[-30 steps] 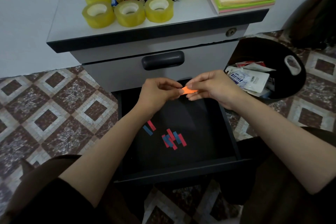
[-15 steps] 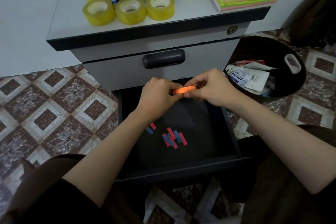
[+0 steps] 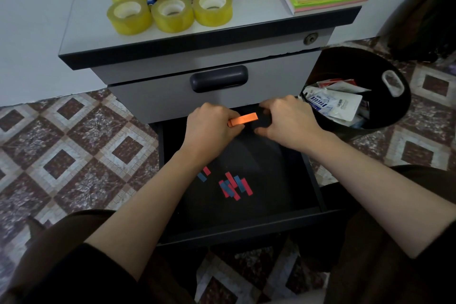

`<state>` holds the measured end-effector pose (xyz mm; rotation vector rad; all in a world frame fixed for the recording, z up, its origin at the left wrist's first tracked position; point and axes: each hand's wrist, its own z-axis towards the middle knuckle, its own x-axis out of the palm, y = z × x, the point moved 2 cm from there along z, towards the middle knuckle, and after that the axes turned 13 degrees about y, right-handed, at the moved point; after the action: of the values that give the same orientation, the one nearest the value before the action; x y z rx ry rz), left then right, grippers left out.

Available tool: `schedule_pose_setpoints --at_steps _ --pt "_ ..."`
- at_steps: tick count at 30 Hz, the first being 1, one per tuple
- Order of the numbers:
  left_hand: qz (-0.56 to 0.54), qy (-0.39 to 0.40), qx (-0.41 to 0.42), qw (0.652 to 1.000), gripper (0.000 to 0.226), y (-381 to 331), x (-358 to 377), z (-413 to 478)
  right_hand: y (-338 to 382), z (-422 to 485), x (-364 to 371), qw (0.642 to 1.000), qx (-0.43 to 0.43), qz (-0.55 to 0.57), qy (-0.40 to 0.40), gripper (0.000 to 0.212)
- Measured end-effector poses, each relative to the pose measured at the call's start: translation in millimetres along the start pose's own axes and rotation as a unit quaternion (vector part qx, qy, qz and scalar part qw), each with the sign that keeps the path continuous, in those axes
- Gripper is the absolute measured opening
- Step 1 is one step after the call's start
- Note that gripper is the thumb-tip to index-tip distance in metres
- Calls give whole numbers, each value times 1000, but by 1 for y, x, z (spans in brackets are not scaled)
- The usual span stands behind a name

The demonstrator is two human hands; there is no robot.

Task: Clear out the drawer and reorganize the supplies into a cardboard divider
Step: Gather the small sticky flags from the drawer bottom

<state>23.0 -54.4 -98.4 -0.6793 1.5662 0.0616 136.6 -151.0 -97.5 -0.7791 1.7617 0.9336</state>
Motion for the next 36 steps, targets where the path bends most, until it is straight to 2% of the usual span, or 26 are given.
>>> schedule_pose_setpoints --at_steps 3,10,17,21,27,29,33,36 --pt "13 0 -19 1000 26 2 0 0 -2 0 0 1000 25 15 3 37" --pt "17 16 -20 1000 24 0 2 0 8 -4 0 999 -46 11 25 23" --pt "14 34 1 999 24 -3 2 0 7 -4 -4 998 -53 21 13 33" --pt "3 34 21 999 23 -5 1 -1 9 -5 -2 998 -64 19 8 21" --pt "-24 24 34 999 20 -4 2 -1 9 -5 -2 997 -69 19 14 21" --pt "-20 34 27 999 23 -4 3 0 9 -5 -2 997 -67 19 19 20" --pt "-1 79 -3 997 43 0 6 2 7 -3 -1 998 -54 15 16 20" --pt "23 107 -31 993 44 4 7 3 4 -2 -2 999 -40 9 20 18"
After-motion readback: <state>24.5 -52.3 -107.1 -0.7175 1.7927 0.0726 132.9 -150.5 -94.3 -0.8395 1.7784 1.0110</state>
